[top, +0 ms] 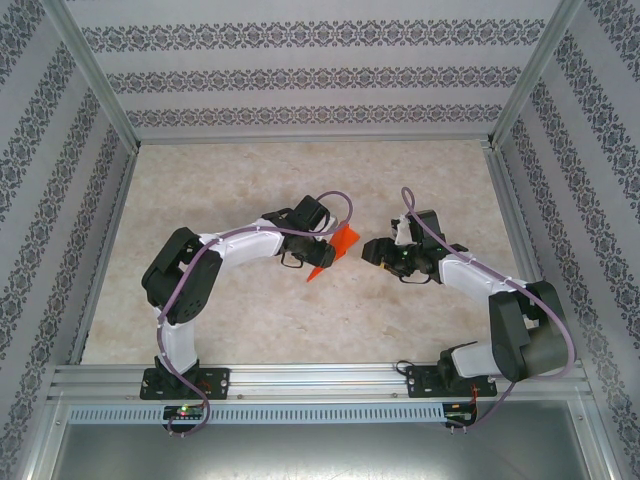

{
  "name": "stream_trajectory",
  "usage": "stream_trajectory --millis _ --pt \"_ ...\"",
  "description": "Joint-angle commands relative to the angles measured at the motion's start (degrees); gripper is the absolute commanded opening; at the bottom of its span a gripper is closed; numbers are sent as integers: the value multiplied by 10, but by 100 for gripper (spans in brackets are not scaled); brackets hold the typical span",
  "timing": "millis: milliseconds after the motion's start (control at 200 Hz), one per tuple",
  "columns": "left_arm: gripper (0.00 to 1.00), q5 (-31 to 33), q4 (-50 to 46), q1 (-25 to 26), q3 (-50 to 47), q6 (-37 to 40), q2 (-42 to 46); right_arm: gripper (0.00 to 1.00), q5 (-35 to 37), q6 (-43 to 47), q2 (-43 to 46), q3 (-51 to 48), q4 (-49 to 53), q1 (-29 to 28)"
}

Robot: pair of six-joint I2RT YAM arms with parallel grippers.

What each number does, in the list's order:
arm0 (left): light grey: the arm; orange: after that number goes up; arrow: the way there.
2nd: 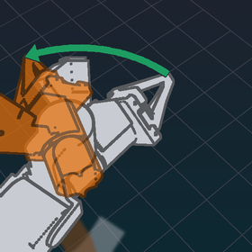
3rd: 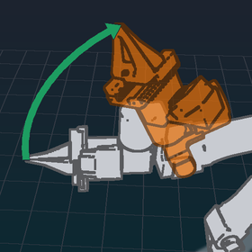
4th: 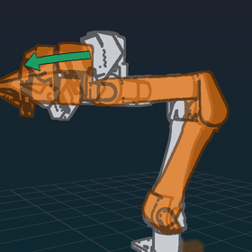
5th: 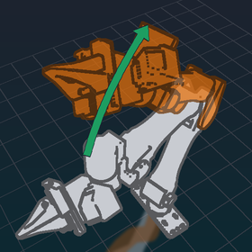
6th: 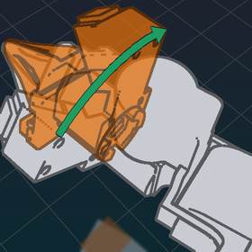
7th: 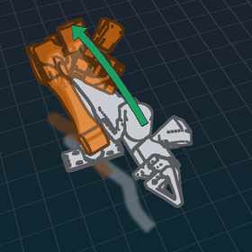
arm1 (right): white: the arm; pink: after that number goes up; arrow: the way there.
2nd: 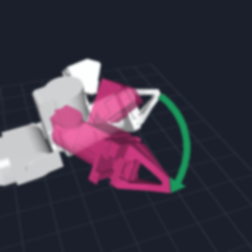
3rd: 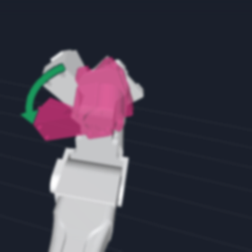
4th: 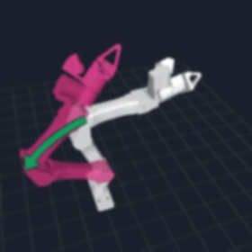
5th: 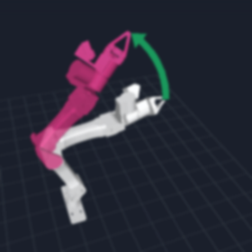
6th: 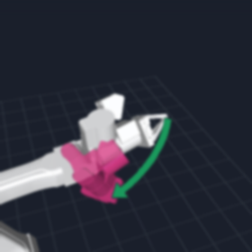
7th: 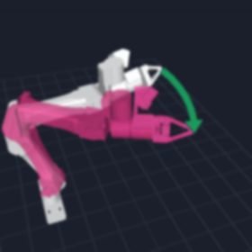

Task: Fold a paper plane with a square sheet of paper (pick it up from the middle)
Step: Move a paper plane to the center of the table.

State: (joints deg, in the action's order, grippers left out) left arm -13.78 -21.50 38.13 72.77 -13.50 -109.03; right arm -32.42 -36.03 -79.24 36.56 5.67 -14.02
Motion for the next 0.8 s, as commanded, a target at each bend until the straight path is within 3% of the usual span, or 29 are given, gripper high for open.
stream_trajectory --millis 0,794 --pt "47 -5 -13 -2 21 10 -3 60 -2 -3 -5 3 -12 -3" --pt "45 71 -66 9 89 30 -59 60 5 1 -9 1 -8 -2"
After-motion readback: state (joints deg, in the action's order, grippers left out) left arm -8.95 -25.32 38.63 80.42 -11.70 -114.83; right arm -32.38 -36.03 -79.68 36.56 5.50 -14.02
